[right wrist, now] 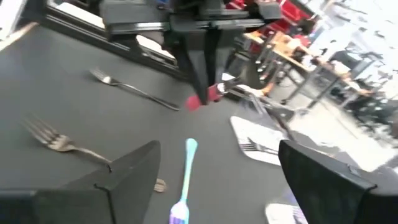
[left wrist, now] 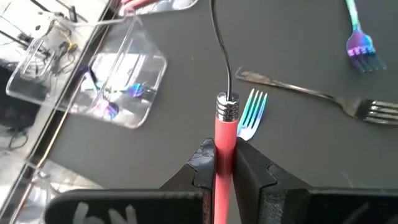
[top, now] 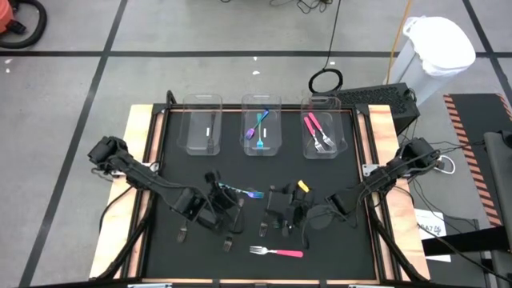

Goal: Sort silverware by color (type)
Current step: Put the pink fork into the right transparent bin

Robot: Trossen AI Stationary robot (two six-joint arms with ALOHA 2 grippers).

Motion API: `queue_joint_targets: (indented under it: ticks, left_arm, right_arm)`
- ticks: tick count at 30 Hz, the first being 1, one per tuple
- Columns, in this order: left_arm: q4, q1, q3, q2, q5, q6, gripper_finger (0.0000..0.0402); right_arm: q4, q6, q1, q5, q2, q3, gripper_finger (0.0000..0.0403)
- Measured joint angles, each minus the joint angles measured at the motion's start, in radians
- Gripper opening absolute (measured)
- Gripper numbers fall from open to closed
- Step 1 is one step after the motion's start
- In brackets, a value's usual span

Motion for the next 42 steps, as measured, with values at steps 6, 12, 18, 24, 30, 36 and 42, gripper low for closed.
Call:
queue_joint_targets:
  ticks: [6, 12, 18, 24, 30, 36, 42]
  left_arm:
    - [0.093, 0.003, 0.0, 0.001, 0.022, 0.031, 0.0027]
    - [0.208, 0.003, -0.001, 0.033, 0.035, 0.109, 0.0027]
    - [0.382, 0.003, -0.001, 0.058, 0.027, 0.244, 0.0027]
    - [0.58, 0.002, -0.001, 0.058, 0.026, 0.384, 0.0027]
    - [0.642, 0.002, -0.001, 0.057, 0.065, 0.434, 0.0027]
    - [0.65, -0.001, -0.001, 0.057, 0.066, 0.456, 0.0027]
    - [0.65, -0.001, -0.001, 0.057, 0.069, 0.457, 0.0027]
  right_arm:
    - [0.062, -0.003, 0.0, 0.0, 0.0, 0.0, 0.0324]
    - [0.154, -0.001, 0.0, 0.0, 0.0, 0.0, 0.0318]
    - [0.177, 0.072, -0.008, -0.002, 0.0, 0.0, 0.0318]
    - [0.183, 0.137, -0.022, -0.153, 0.001, 0.0, 0.0318]
    - [0.27, 0.125, -0.021, -0.239, 0.001, 0.0, 0.0294]
    - [0.296, 0.103, -0.014, -0.241, 0.001, 0.0, 0.0218]
    - [0.287, 0.091, -0.014, -0.241, 0.001, 0.0, 0.0122]
